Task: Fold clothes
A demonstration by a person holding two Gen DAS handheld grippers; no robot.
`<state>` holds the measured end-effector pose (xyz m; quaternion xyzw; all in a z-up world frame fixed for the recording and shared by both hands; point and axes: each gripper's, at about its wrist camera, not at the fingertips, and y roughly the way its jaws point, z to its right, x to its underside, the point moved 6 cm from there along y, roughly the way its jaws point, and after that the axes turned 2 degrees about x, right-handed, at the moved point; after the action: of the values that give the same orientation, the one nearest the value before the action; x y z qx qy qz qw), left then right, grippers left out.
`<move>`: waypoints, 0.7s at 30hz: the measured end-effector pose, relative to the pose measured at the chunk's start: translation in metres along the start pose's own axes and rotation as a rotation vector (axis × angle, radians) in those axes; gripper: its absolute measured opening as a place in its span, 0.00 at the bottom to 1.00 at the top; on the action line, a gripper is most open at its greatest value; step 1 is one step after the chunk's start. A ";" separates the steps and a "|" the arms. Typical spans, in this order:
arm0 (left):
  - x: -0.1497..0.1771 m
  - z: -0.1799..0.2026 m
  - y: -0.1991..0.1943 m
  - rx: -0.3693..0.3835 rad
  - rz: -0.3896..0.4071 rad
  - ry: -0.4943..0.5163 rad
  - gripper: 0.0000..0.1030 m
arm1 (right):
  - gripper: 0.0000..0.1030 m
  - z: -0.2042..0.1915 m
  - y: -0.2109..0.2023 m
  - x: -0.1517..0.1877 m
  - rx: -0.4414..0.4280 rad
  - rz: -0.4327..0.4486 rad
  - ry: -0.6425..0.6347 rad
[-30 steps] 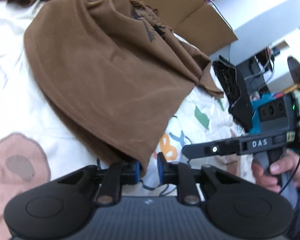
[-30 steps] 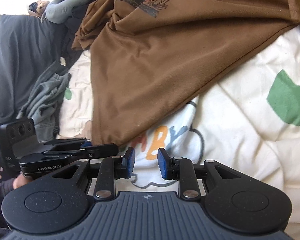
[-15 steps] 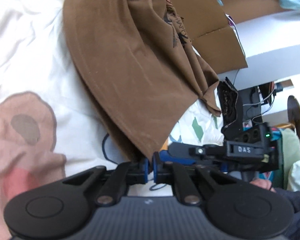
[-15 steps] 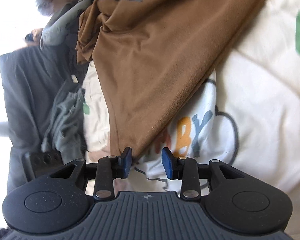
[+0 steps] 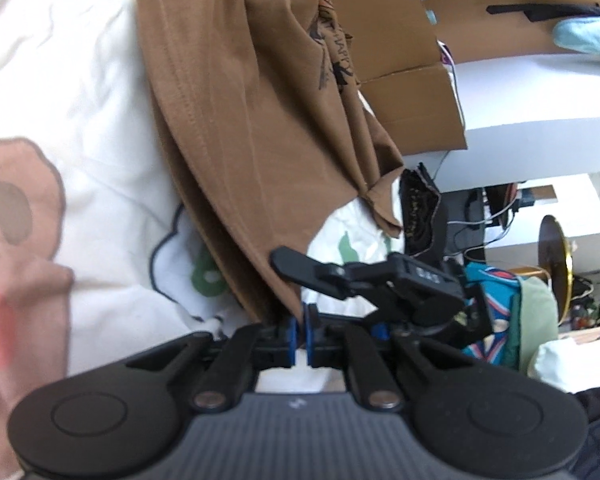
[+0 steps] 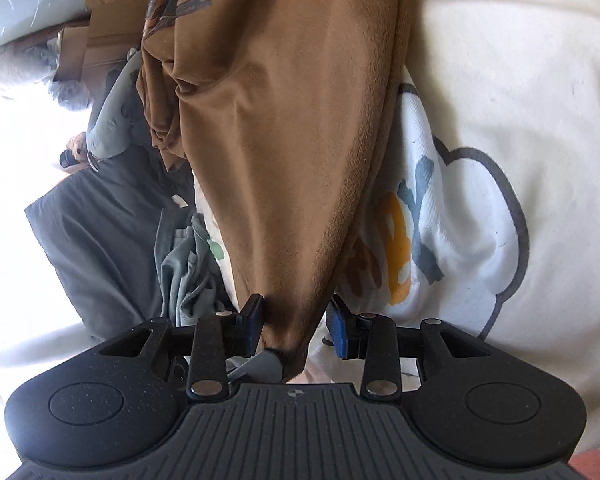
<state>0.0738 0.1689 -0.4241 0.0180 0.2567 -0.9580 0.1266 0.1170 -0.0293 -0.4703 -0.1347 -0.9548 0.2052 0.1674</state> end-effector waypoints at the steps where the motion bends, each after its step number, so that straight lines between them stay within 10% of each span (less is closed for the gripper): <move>1: 0.002 0.001 0.001 0.010 -0.001 -0.012 0.04 | 0.34 0.000 0.001 0.000 -0.008 -0.002 0.005; 9: 0.010 0.010 0.016 0.010 -0.043 -0.013 0.05 | 0.02 0.004 -0.003 0.005 -0.027 -0.020 0.019; 14: 0.010 0.014 0.010 -0.066 -0.064 0.084 0.26 | 0.01 0.006 -0.028 -0.004 0.015 0.023 -0.017; 21: -0.011 0.002 -0.009 -0.164 0.012 0.095 0.26 | 0.01 0.010 -0.073 -0.019 0.090 0.078 -0.091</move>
<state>0.0822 0.1779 -0.4172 0.0543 0.3399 -0.9311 0.1209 0.1164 -0.1029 -0.4521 -0.1546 -0.9453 0.2600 0.1217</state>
